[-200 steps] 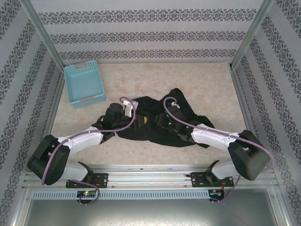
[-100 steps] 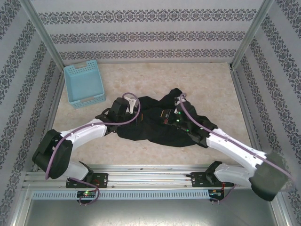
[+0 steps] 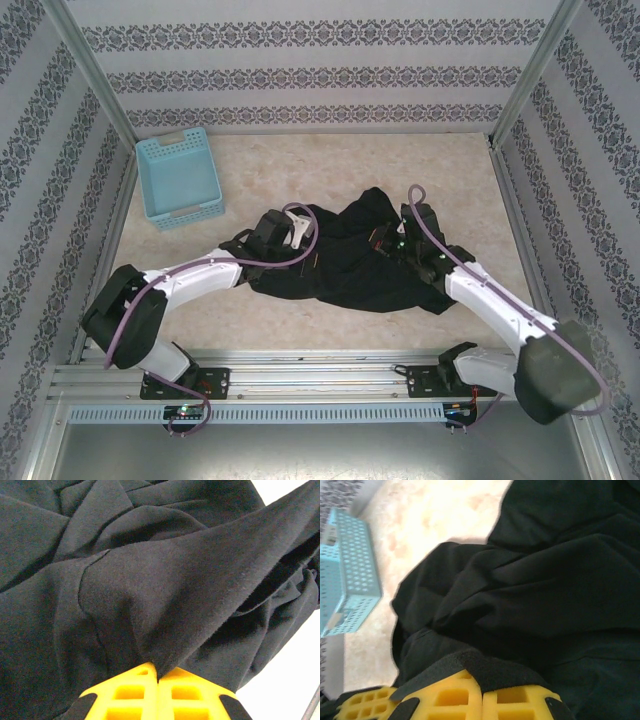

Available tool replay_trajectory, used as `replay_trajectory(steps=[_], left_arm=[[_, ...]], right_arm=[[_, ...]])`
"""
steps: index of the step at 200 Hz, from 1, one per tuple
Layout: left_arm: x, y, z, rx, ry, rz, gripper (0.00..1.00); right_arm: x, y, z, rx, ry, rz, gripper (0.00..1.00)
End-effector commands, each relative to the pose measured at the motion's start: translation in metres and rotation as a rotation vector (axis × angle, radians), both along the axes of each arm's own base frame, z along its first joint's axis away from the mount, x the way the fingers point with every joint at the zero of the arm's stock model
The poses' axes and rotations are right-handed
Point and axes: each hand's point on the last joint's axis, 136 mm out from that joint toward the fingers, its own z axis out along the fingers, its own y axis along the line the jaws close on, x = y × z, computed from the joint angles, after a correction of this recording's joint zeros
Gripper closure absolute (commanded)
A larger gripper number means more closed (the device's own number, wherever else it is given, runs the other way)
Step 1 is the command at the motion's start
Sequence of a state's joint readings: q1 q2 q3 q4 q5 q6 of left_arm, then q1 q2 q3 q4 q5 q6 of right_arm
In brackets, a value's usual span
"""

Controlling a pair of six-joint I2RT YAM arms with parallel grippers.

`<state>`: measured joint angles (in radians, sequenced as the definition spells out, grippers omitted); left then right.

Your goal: Fold the inside-out t-shirt

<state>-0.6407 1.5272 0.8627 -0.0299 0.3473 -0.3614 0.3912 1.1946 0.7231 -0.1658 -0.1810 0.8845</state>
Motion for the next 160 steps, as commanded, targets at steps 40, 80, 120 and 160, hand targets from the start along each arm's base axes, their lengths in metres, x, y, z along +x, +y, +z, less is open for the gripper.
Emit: replay_trajectory(steps=[40, 80, 120, 160], left_arm=[[0.021, -0.005, 0.002, 0.012, 0.004, 0.085, 1.0], [0.036, 0.002, -0.011, 0.058, 0.046, 0.161, 1.0], [0.045, 0.01, -0.02, 0.079, 0.072, 0.206, 1.0], [0.043, 0.007, -0.016, 0.044, 0.075, 0.196, 1.0]], right_arm=[[0.022, -0.002, -0.018, -0.127, -0.004, 0.107, 0.72], [-0.006, 0.001, -0.021, -0.218, -0.064, 0.176, 0.61], [-0.026, 0.031, -0.014, -0.227, -0.135, 0.275, 0.6], [-0.015, 0.063, -0.036, -0.205, -0.059, 0.318, 0.58]])
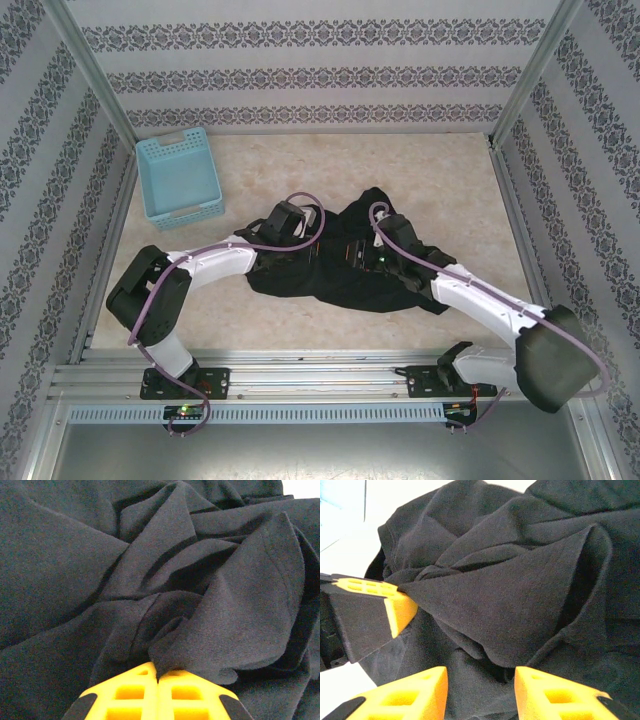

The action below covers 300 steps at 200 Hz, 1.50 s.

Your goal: Fold the inside-out t-shirt

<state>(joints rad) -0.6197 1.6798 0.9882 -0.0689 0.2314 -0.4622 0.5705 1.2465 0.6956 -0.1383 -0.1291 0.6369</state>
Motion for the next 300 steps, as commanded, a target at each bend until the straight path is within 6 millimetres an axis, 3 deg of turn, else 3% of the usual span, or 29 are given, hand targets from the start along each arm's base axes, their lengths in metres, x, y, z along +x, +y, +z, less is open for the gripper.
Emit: replay_trajectory(steps=[1, 22, 51, 80, 113, 197, 241, 265, 300], left_arm=[[0.003, 0.001, 0.005, -0.021, 0.011, 0.025, 1.0], [0.001, 0.002, 0.005, -0.029, 0.013, 0.029, 1.0], [0.0, 0.01, 0.002, 0.0, 0.013, 0.051, 1.0], [-0.001, 0.014, 0.0, 0.007, 0.015, 0.057, 1.0], [-0.001, 0.013, -0.001, -0.002, 0.018, 0.055, 1.0], [-0.003, 0.012, -0.003, -0.007, 0.031, 0.048, 1.0], [-0.004, 0.013, -0.004, 0.0, 0.032, 0.048, 1.0], [-0.003, 0.013, -0.005, 0.003, 0.036, 0.048, 1.0], [-0.002, 0.013, -0.005, 0.01, 0.038, 0.05, 1.0]], right_arm=[[0.015, 0.018, -0.011, -0.013, 0.029, 0.006, 0.58], [0.023, 0.015, -0.025, -0.054, 0.073, -0.045, 0.57], [0.022, -0.01, -0.044, -0.138, 0.117, -0.15, 0.53], [0.018, -0.02, -0.061, -0.076, 0.156, -0.18, 0.51], [0.026, -0.012, -0.06, 0.033, 0.146, -0.155, 0.49], [0.036, 0.009, -0.044, 0.047, 0.094, -0.064, 0.52], [0.032, 0.017, -0.055, 0.049, 0.135, -0.042, 0.43], [0.029, 0.022, -0.055, 0.052, 0.138, -0.023, 0.48], [0.024, 0.023, -0.039, 0.069, 0.108, -0.014, 0.67]])
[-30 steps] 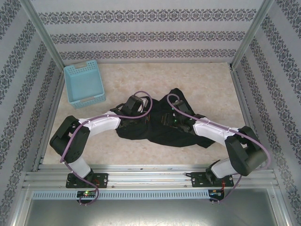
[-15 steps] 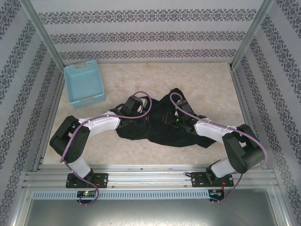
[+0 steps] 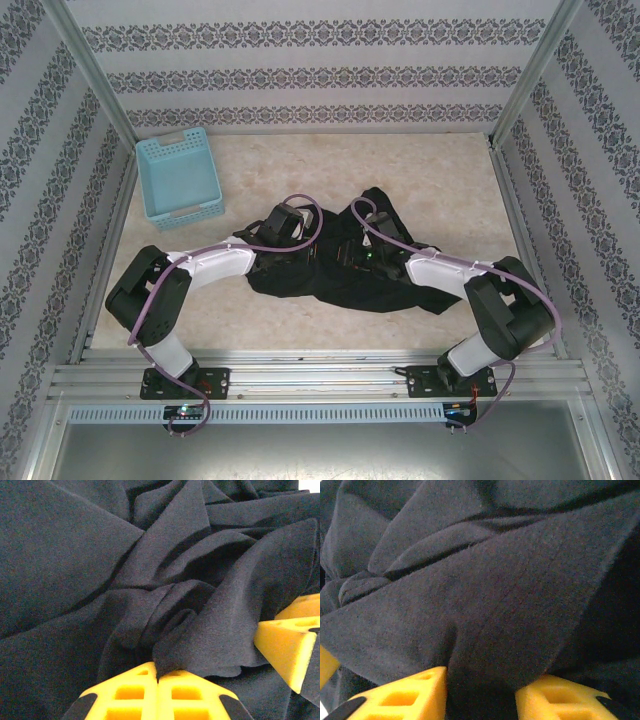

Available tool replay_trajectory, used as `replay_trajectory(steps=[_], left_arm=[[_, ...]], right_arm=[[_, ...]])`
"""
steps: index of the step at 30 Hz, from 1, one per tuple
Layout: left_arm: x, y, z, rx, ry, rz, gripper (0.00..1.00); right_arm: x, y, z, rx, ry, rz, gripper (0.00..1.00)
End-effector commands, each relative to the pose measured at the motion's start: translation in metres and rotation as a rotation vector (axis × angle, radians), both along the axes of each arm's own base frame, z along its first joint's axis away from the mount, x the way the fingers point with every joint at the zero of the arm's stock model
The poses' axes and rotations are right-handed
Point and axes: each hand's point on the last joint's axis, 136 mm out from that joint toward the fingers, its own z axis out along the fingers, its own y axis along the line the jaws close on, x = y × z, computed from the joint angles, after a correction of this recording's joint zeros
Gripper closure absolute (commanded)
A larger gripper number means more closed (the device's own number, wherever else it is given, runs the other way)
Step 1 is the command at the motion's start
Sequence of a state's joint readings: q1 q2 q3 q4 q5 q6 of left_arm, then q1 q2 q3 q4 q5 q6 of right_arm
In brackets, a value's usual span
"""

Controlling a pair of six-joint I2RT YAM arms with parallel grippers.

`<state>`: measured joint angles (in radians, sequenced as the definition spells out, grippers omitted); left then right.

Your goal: Fold the inside-out t-shirt

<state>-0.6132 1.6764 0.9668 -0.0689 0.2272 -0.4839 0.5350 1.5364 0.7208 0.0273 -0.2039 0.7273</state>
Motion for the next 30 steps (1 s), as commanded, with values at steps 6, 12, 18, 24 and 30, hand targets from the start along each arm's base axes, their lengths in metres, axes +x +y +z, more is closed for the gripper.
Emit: replay_trajectory(steps=[6, 12, 18, 24, 30], left_arm=[[0.0, 0.007, -0.001, 0.013, 0.023, 0.026, 1.0], [-0.001, 0.007, 0.0, 0.012, 0.026, 0.025, 1.0], [-0.001, 0.007, 0.002, 0.013, 0.024, 0.021, 1.0], [-0.005, 0.011, 0.014, 0.018, 0.006, 0.009, 0.79], [-0.009, 0.05, 0.028, 0.083, -0.038, 0.086, 0.45]], right_arm=[[-0.004, 0.011, 0.031, 0.048, -0.066, 0.04, 0.87], [-0.007, 0.01, 0.042, 0.039, -0.087, 0.038, 1.0], [-0.008, -0.002, 0.058, -0.003, -0.136, 0.012, 1.0], [-0.009, -0.023, 0.082, -0.063, -0.211, -0.031, 1.0], [-0.016, -0.047, 0.119, -0.083, -0.276, -0.073, 1.0]])
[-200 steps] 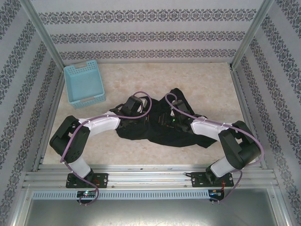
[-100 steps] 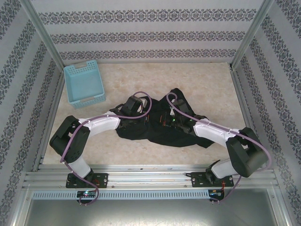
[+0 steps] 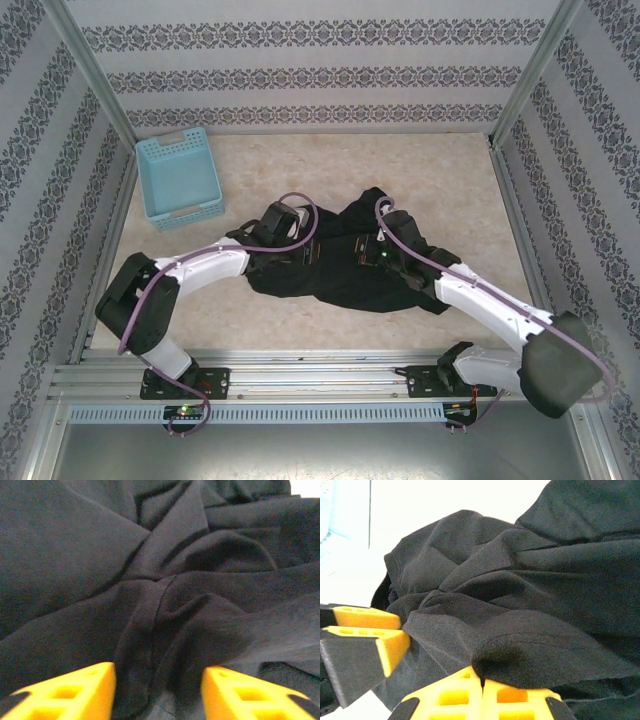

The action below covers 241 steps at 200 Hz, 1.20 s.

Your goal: Fold the inside-out t-shirt

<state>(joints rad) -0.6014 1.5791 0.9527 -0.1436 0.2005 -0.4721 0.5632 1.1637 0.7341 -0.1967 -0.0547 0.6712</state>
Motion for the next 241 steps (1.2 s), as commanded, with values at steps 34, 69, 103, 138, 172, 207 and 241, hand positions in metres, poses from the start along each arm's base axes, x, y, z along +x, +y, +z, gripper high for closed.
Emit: replay_trajectory(steps=[34, 69, 103, 138, 172, 207, 241], left_arm=[[-0.011, 0.086, 0.003, 0.107, 0.01, 0.18, 0.35], [-0.024, 0.099, -0.002, 0.125, 0.049, 0.198, 0.27], [-0.028, 0.071, -0.01, -0.013, 0.099, 0.129, 0.27], [-0.023, 0.053, -0.021, -0.062, 0.135, 0.077, 0.26], [-0.015, 0.04, -0.03, -0.075, 0.155, 0.045, 0.33], [-0.001, 0.029, -0.033, -0.084, 0.157, 0.027, 0.59], [0.016, 0.021, -0.008, -0.1, 0.098, 0.006, 0.97]], right_arm=[[-0.016, -0.058, 0.047, -0.065, -0.088, -0.116, 1.0], [-0.03, -0.082, 0.035, -0.065, -0.056, -0.168, 1.0], [-0.032, -0.08, 0.021, -0.039, -0.021, -0.172, 1.0], [-0.028, -0.079, 0.018, -0.044, -0.017, -0.179, 1.0], [-0.028, -0.081, 0.015, -0.056, -0.001, -0.184, 1.0], [-0.03, -0.085, 0.023, -0.059, -0.008, -0.185, 1.0], [-0.029, -0.085, 0.05, -0.064, -0.044, -0.16, 1.0]])
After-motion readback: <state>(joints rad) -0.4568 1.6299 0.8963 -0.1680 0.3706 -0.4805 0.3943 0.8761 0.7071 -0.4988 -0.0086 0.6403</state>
